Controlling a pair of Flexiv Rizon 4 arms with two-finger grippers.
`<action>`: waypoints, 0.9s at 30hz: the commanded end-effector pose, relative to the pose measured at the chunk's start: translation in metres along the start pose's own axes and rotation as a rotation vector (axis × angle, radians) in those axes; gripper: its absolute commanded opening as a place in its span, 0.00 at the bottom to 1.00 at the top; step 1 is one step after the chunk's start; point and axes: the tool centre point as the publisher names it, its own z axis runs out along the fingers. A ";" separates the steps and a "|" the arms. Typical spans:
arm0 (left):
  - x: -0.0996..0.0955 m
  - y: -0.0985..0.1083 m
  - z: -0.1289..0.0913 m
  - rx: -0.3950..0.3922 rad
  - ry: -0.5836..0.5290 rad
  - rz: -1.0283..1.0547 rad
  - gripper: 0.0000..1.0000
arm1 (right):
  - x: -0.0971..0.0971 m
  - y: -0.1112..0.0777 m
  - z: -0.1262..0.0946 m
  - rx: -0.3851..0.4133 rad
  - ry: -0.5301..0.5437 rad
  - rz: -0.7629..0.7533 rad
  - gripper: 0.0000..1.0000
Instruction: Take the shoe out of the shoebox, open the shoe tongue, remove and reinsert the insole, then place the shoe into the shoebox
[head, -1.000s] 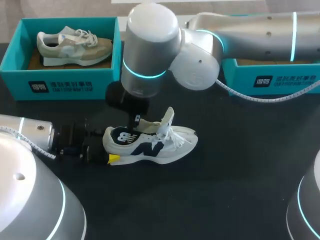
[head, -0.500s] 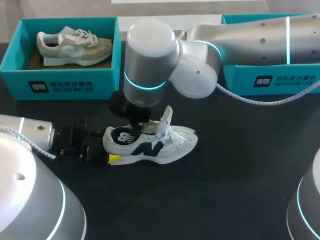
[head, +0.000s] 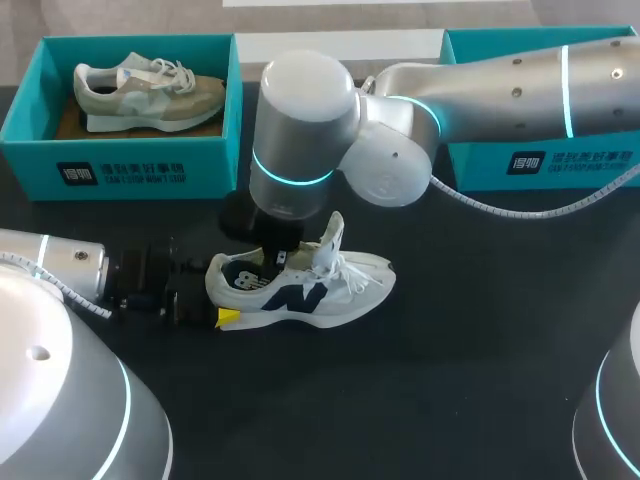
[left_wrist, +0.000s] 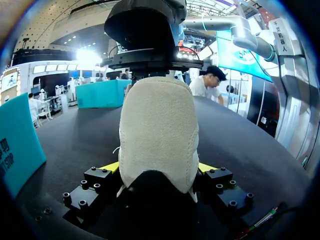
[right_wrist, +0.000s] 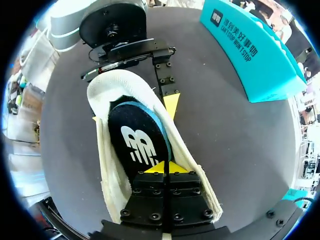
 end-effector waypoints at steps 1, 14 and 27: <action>0.002 0.005 0.004 0.001 -0.001 0.000 0.00 | 0.003 -0.005 -0.005 -0.003 0.000 0.007 0.00; 0.002 0.005 0.004 0.001 -0.001 0.000 0.00 | -0.001 -0.010 -0.047 -0.070 -0.036 0.059 0.00; 0.002 0.005 0.004 0.001 -0.001 0.000 0.00 | 0.009 0.000 -0.013 -0.090 0.027 0.016 0.00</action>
